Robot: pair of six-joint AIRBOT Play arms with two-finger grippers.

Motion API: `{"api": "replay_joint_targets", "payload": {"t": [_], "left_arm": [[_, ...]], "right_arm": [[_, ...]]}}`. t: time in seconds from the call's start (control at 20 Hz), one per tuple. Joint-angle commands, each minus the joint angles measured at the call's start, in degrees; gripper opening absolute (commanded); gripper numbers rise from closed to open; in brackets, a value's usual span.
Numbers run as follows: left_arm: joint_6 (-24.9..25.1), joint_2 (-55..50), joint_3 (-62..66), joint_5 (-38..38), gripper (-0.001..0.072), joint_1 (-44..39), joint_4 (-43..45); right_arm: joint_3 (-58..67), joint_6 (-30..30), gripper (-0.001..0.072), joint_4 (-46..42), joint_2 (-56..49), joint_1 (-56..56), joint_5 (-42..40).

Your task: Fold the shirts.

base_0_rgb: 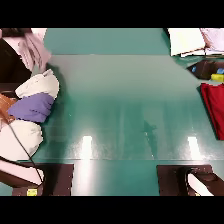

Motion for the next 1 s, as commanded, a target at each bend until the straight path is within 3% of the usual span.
{"api": "replay_joint_targets", "payload": {"t": [0.0, 0.15, 0.35, 0.5, 0.7, 0.75, 0.8, 0.85, 0.95], "left_arm": [[7.1, 13.9, 2.7, -5.7, 0.0019, -3.8, -0.3], [10.0, 22.8, 2.7, -14.2, 0.0019, -11.1, -0.3], [10.3, 24.8, 0.0, -25.2, 0.0019, -24.4, -0.3], [7.5, 24.0, -10.1, -26.3, 0.0019, -36.6, -1.4], [8.0, 19.6, -20.3, -22.1, 0.0023, -51.2, -9.5], [9.1, 18.4, -21.2, -21.2, 0.0123, -52.9, -10.6], [9.0, 17.3, -21.3, -20.8, 0.0425, -53.5, -10.6], [9.0, 17.1, -21.3, -20.4, 0.0489, -53.1, -9.9], [8.4, 17.7, -21.2, -21.8, 0.0490, -49.2, -8.0]], "right_arm": [[7.5, -0.2, 0.0014, -0.5, 0.0, 0.0, -3.4], [12.7, -0.8, 0.0014, -0.5, 0.0, 0.0, -3.5], [15.9, -0.8, 0.0014, -0.4, 0.0, 0.0, -1.9], [17.4, -0.8, 0.0014, -0.4, 0.0, 0.0, 0.0], [18.1, -0.8, 0.0014, -0.4, 0.4, 0.0, 1.0], [18.1, -0.8, 0.0014, -0.4, 0.5, 0.0, 1.4], [18.1, -0.8, 0.0014, -0.4, 0.7, 0.0, 1.7], [18.1, -0.8, 0.0013, -0.3, 1.1, 0.0, 1.9], [18.1, -0.8, 0.0014, -0.5, 1.7, 0.0, 1.9]]}}
